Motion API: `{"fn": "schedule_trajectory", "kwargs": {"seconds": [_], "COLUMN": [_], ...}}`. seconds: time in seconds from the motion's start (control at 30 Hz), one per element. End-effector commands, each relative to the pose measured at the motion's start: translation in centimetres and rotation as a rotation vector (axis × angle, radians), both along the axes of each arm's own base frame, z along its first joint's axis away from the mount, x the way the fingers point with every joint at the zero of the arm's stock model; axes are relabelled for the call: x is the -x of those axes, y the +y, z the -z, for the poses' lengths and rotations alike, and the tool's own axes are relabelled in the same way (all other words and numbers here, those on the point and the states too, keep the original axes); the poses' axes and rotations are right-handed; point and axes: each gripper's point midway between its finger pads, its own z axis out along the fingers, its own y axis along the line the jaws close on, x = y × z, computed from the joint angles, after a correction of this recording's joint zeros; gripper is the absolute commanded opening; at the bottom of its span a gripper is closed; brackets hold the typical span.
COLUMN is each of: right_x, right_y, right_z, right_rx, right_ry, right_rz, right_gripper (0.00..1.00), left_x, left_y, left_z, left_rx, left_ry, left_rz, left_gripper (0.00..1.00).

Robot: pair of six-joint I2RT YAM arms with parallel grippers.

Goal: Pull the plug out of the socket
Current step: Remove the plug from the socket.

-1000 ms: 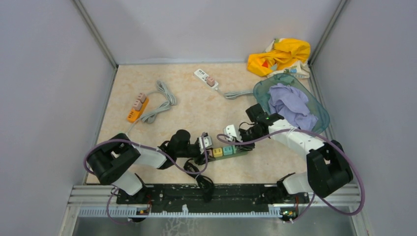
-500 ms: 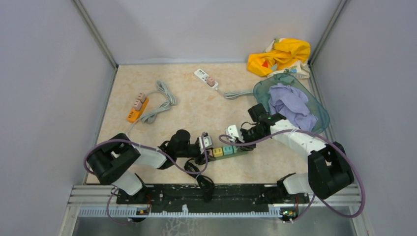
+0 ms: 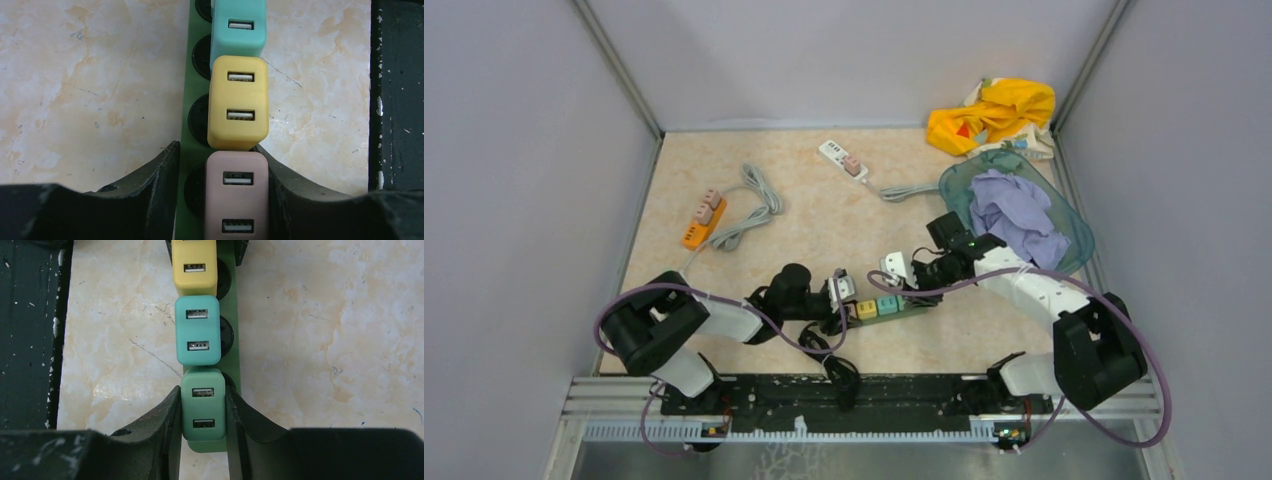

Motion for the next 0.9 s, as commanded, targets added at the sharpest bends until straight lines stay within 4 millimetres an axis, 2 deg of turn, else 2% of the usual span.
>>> {"fn": "schedule_trajectory", "kwargs": {"seconds": [0.0,0.1,0.23,0.43,0.63,0.77,0.87], "right_x": [0.3,1.8,2.5,-0.4,-1.5,-0.2,1.5], "right_y": [1.1,1.4,2.4,3.7,1.5,0.7,1.4], "right_z": [-3.0,-3.0,-2.7,-3.7,-3.7,-3.2,-3.4], "right_rx": [-0.124,-0.15,-0.156,-0.174,-0.147,-0.125,-0.174], "right_ry": [-0.052,0.004,0.016,-0.031,-0.054,-0.049,0.008], "right_rz": [-0.084,-0.149,-0.17,-0.022,0.011,-0.059,-0.129], "right_gripper": [0.0,0.0,0.0,0.0,0.0,0.0,0.0], "left_x": [1.1,1.0,1.0,0.9,1.0,1.0,1.0], "left_y": [0.9,0.9,0.8,0.8,0.9,0.8,0.8], "left_z": [2.1,2.1,2.0,2.0,2.1,2.1,2.1], "left_rx": [-0.061,-0.064,-0.063,-0.063,-0.066,-0.065,-0.065], "left_ry": [0.075,0.074,0.073,0.074,0.076,0.075,0.075], "left_rz": [-0.005,-0.005,-0.006,-0.009,-0.009,-0.005,-0.004], "left_gripper": [0.0,0.0,0.0,0.0,0.0,0.0,0.0]}}
